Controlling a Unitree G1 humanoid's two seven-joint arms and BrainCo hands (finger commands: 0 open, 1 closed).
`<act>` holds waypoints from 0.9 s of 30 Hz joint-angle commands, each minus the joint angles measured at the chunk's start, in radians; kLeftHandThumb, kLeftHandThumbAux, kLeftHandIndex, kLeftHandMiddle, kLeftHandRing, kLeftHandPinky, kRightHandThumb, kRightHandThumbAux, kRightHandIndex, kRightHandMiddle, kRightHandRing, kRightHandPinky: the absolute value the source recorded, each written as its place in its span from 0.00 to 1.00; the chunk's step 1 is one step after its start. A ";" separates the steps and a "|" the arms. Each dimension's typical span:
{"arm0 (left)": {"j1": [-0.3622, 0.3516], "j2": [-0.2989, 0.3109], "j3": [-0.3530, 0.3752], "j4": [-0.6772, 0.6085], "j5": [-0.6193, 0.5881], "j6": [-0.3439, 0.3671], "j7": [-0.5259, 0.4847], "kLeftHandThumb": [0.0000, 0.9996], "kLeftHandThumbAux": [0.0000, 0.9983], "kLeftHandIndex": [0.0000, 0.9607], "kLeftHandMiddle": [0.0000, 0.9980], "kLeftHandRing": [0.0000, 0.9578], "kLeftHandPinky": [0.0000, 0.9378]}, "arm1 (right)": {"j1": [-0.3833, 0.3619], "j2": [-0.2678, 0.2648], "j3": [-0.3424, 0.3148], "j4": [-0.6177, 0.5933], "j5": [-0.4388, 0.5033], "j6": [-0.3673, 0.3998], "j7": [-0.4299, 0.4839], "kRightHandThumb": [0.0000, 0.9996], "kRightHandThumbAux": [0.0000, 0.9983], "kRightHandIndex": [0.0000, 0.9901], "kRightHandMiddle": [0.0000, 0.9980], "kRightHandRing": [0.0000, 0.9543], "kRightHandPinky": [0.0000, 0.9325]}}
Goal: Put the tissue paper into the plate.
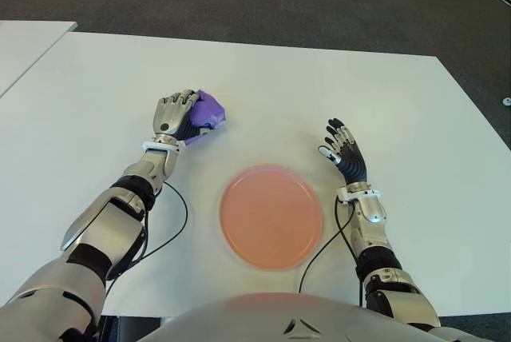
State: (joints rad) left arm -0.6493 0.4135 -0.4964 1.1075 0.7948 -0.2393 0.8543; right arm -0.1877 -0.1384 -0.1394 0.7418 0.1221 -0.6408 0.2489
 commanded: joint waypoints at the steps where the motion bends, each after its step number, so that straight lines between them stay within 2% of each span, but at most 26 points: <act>1: -0.034 0.085 0.086 -0.164 -0.056 -0.028 -0.021 0.75 0.70 0.46 0.86 0.89 0.87 | 0.187 0.020 -0.006 0.173 -0.010 0.063 -0.007 0.15 0.65 0.00 0.01 0.00 0.02; 8: 0.028 0.127 0.201 -0.472 -0.142 -0.071 -0.133 0.75 0.70 0.46 0.87 0.89 0.88 | 0.180 0.019 -0.006 0.179 -0.010 0.065 -0.008 0.15 0.65 0.00 0.01 0.00 0.02; 15: 0.104 0.115 0.268 -0.691 -0.201 -0.077 -0.218 0.75 0.70 0.46 0.87 0.90 0.91 | 0.172 0.018 -0.007 0.188 -0.010 0.066 -0.009 0.15 0.65 0.00 0.01 0.00 0.02; 27: 0.127 0.082 0.330 -0.902 -0.225 -0.045 -0.339 0.75 0.70 0.46 0.88 0.91 0.92 | 0.161 0.016 -0.009 0.200 -0.010 0.068 -0.009 0.15 0.65 0.00 0.01 0.00 0.02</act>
State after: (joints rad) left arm -0.5404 0.5179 -0.1976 0.2806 0.5957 -0.3096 0.5743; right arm -0.1969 -0.1465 -0.1441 0.7591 0.1236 -0.6395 0.2466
